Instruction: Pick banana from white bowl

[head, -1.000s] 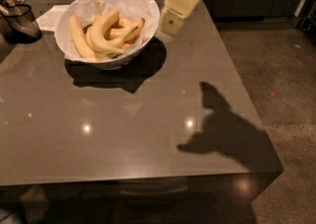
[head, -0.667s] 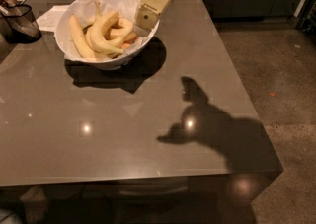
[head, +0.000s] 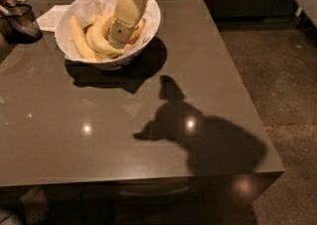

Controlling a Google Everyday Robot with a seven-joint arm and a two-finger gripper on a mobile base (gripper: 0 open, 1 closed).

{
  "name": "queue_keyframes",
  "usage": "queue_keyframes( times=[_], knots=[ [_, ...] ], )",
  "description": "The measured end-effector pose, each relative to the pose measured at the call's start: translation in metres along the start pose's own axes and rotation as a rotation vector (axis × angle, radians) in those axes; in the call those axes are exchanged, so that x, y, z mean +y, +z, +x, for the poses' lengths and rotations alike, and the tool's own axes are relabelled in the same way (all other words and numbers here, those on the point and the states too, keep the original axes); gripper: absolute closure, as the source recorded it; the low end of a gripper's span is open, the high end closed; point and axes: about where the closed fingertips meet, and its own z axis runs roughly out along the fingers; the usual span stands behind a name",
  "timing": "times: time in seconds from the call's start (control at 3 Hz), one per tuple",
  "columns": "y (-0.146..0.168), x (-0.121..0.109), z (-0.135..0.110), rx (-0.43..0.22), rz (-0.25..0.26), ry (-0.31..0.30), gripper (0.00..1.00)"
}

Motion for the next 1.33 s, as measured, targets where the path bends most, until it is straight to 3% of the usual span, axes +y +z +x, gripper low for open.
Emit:
queue_keyframes(
  times=[0.33,0.67,1.0,1.33],
  knots=[
    [0.033,0.004,-0.020,0.055,0.017,-0.030,0.00],
    [0.036,0.003,-0.024,0.060,0.031,-0.040,0.00],
    [0.040,-0.001,-0.025,0.036,0.025,0.006,0.00],
    [0.052,-0.014,-0.038,-0.025,-0.010,0.070,0.18]
  ],
)
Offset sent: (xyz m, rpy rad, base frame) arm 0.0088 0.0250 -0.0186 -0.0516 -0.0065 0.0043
